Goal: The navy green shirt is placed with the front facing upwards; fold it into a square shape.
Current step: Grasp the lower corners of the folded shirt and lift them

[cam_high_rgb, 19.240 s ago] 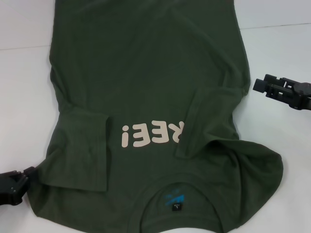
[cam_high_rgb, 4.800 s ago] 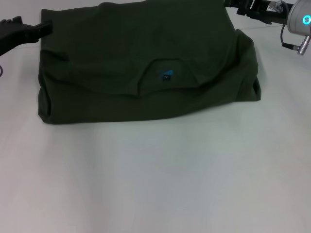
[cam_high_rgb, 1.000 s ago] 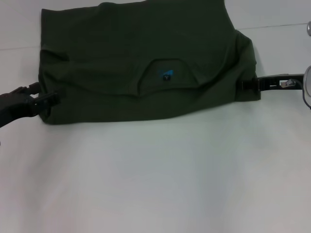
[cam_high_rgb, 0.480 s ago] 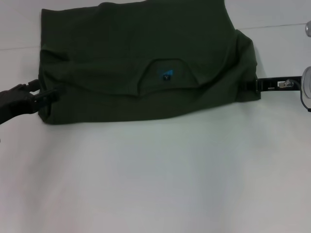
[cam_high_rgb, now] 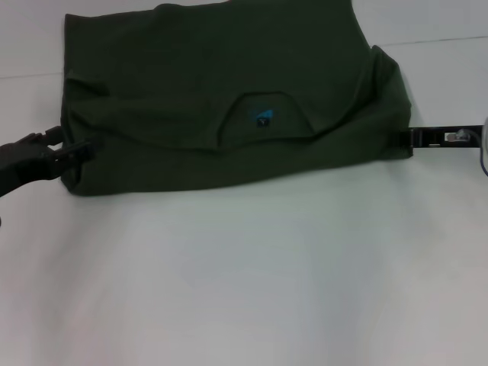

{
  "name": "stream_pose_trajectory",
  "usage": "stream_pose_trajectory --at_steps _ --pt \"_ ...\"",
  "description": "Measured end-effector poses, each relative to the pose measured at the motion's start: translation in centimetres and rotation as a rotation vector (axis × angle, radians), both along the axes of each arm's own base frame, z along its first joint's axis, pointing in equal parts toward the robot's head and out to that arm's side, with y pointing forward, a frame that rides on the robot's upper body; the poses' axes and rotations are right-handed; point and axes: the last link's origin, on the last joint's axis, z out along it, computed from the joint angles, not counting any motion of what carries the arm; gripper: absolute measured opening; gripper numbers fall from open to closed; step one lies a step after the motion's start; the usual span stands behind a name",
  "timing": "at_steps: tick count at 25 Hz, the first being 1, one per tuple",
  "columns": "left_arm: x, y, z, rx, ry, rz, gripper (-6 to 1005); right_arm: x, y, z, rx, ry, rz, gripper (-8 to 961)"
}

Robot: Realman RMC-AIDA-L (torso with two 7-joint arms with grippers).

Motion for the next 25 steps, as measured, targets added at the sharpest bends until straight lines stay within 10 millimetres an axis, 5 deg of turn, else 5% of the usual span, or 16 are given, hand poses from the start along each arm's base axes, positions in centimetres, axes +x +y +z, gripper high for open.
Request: stream_pose_trajectory --at_steps 25 --pt "-2.0 1.3 -2.7 -0.1 0.157 0.095 907 0.6 -0.2 0.6 0.037 0.015 -0.028 47"
